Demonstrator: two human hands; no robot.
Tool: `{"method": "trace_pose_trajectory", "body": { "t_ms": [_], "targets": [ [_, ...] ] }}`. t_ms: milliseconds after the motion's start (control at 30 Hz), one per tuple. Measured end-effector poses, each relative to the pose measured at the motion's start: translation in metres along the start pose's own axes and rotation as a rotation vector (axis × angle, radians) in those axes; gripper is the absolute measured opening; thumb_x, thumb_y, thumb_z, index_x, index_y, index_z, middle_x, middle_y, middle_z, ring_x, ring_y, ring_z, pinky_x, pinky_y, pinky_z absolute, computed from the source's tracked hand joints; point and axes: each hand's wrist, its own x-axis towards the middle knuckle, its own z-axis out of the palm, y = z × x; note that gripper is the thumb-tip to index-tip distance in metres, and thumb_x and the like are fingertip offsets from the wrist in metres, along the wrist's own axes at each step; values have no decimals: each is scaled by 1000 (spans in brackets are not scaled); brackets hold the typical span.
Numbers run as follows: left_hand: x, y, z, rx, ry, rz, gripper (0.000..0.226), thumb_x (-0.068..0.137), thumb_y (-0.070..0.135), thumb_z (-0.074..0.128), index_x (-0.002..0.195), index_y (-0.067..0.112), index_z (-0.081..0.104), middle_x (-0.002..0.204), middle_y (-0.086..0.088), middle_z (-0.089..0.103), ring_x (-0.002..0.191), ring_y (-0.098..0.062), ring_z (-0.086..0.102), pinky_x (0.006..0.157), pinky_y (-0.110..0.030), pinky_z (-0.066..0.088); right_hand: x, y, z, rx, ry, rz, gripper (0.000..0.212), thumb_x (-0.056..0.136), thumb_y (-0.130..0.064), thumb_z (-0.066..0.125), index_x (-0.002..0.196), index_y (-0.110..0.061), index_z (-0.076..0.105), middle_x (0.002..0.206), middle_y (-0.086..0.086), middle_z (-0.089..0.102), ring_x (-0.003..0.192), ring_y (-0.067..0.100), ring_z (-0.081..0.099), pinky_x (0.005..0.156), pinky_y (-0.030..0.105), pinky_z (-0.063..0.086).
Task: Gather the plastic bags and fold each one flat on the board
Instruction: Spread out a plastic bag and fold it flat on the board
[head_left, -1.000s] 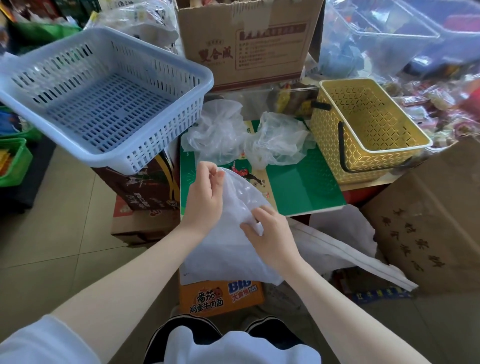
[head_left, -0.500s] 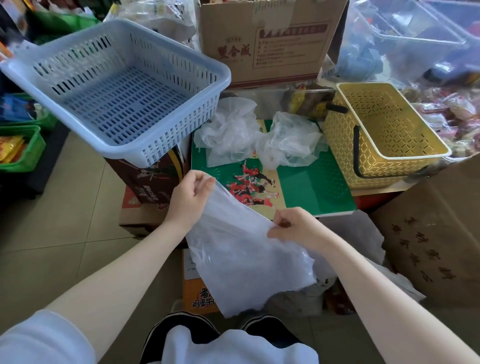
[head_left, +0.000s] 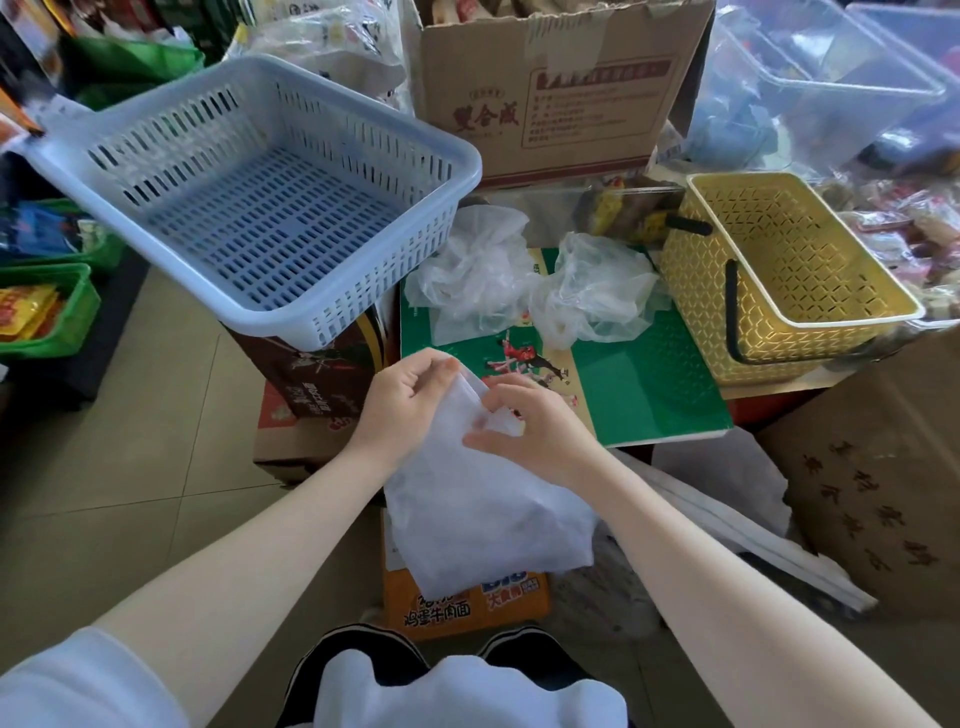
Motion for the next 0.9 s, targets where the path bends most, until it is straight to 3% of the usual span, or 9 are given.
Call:
{"method": "trace_pose_trajectory", "body": {
  "t_ms": [67, 200, 267, 433, 533, 600, 733, 800, 900],
  "targets": [
    [4, 1, -6, 3, 60, 8, 21, 95, 20, 45, 81, 16, 60, 69, 6, 55, 65, 4, 49, 63, -7, 38, 6, -3, 9, -13, 6, 8, 31, 79, -27, 72, 76, 2, 61, 84, 15, 60, 75, 28, 52, 67, 38, 40],
    [10, -8, -19, 3, 84, -52, 26, 98, 25, 40, 78, 17, 56, 61, 12, 45, 58, 4, 44, 59, -6, 35, -2, 10, 8, -18, -133, 144, 35, 84, -27, 67, 61, -5, 52, 62, 6, 47, 58, 16, 38, 55, 31, 28],
    [10, -17, -23, 7, 117, -94, 29, 98, 27, 38, 74, 20, 53, 61, 11, 42, 56, 4, 41, 57, -6, 35, -10, 24, 0, -2, -177, 239, 40, 84, -26, 66, 56, -12, 41, 59, -1, 35, 55, 15, 31, 54, 30, 24],
    [7, -42, -20, 92, 211, -222, 31, 99, 26, 35, 73, 22, 50, 68, 4, 47, 60, 3, 43, 55, -11, 34, -31, 66, -14, -40, -116, 407, 35, 88, -23, 61, 61, -9, 44, 57, -1, 35, 54, 15, 31, 54, 29, 24],
    [7, -54, -16, 316, 92, -233, 16, 97, 21, 41, 101, 14, 55, 91, -3, 58, 89, -18, 53, 71, -22, 39, -39, 71, -18, -30, -55, 378, 38, 92, -21, 57, 59, -16, 39, 55, -4, 35, 52, 12, 31, 51, 24, 23],
    [10, -48, -7, 533, -43, 47, 31, 93, 26, 47, 116, 7, 52, 116, -11, 55, 111, -25, 46, 93, -29, 36, -37, 65, -21, -14, -60, 323, 36, 93, -20, 55, 60, -20, 41, 55, -7, 37, 50, 9, 32, 48, 19, 24],
    [26, -15, 33, 617, -570, 486, 45, 80, 51, 52, 100, 11, 59, 124, -9, 56, 121, -24, 46, 107, -33, 24, -26, 53, -32, 36, -56, 218, 19, 86, -17, 65, 71, -21, 55, 61, -11, 48, 50, 1, 41, 52, 15, 31],
    [32, -9, 51, 601, -687, 504, 37, 81, 47, 60, 93, 12, 58, 106, -3, 62, 102, -23, 56, 95, -34, 43, -25, 53, -41, 97, 4, 199, 20, 81, -11, 69, 71, -21, 56, 61, -13, 48, 51, 1, 43, 52, 14, 32],
    [38, -15, 65, 469, -701, 385, 20, 87, 32, 60, 86, 12, 56, 78, 10, 52, 71, -13, 51, 65, -31, 44, -35, 66, -55, 128, 93, 228, 18, 77, -8, 72, 78, -18, 57, 60, -12, 46, 50, 1, 40, 52, 13, 31]
  ]
}}
